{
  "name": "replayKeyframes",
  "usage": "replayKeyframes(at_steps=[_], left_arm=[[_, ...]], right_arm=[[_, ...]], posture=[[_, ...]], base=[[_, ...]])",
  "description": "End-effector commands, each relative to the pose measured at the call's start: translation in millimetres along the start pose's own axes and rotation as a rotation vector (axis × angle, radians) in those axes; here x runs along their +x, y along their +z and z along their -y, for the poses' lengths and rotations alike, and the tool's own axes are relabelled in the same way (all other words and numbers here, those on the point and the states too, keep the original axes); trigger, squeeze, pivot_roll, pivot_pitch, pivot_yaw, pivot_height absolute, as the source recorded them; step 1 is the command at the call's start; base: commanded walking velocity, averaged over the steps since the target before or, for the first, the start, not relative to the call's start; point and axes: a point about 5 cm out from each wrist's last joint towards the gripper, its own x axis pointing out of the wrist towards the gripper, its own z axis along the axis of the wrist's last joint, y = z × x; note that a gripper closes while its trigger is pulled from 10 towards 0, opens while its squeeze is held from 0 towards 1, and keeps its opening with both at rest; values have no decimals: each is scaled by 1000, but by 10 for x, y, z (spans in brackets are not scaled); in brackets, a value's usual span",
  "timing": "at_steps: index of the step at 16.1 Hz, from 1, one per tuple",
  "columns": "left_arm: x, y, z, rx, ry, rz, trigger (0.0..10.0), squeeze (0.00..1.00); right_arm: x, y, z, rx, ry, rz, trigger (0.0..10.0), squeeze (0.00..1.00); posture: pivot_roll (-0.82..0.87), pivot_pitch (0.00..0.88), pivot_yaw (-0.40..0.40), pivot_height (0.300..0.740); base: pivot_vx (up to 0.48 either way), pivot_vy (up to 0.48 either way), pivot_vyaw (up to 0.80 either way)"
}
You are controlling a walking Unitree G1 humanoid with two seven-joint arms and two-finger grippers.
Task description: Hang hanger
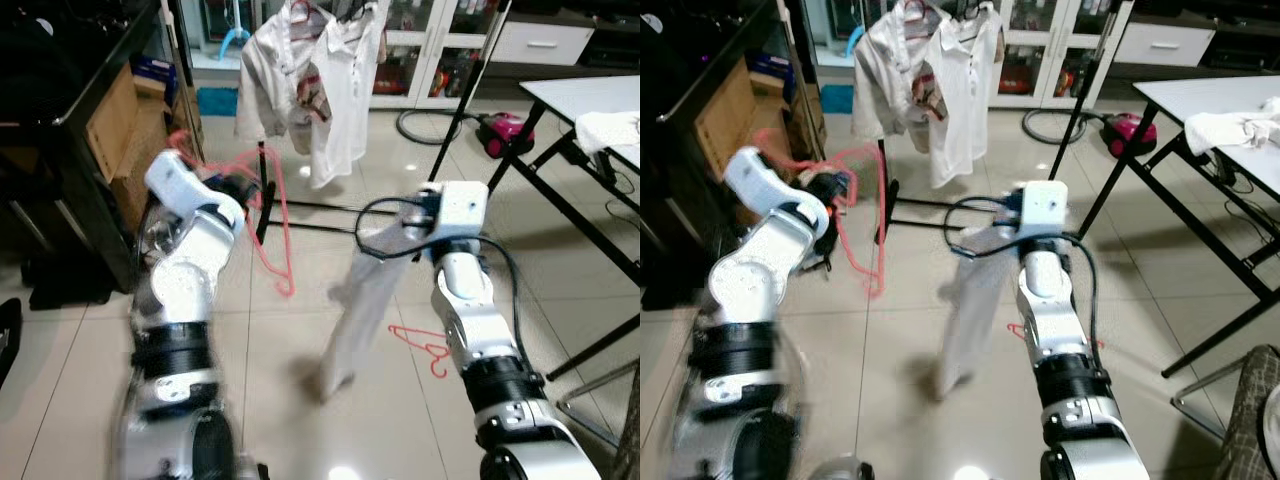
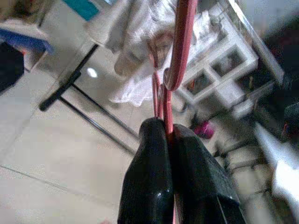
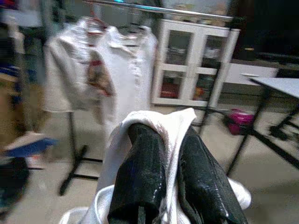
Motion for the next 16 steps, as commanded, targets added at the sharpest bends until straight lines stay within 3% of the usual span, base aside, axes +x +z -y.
replayKeyframes(at_steps=[1,3,4,5,6,9,11,16], left_arm=[[-28,-21,-75,113,-11,-40,10000,0],[-109,143,-379,406,-43,-79,10000,0],[-150,200,-408,544,-114,-99,10000,0],[-198,232,-371,616,-209,-115,10000,0],[-301,279,-264,695,-378,-146,10000,0],[-449,352,-129,796,-567,-168,10000,0],[-658,411,36,864,-838,-207,10000,0],[-760,302,101,871,-1011,-297,10000,0]], right_arm=[[67,106,9,44,49,30,10000,0],[150,100,171,114,71,-45,10000,0],[167,94,240,130,63,-63,10000,0],[162,86,263,116,68,-65,10000,0],[157,80,272,114,83,-67,10000,0],[161,92,276,119,113,-61,10000,0],[167,116,162,119,188,-62,10000,0],[180,233,86,140,302,-54,10000,0]], posture=[[82,0,-23,740],[75,0,-19,740],[71,0,-18,740],[68,0,-16,740],[63,0,-14,740],[62,0,-12,740],[56,0,-11,740],[40,0,-1,740]], base=[[0,0,0],[0,0,0],[0,0,0],[0,0,0],[0,0,0],[0,0,0],[0,0,0],[0,0,0]])
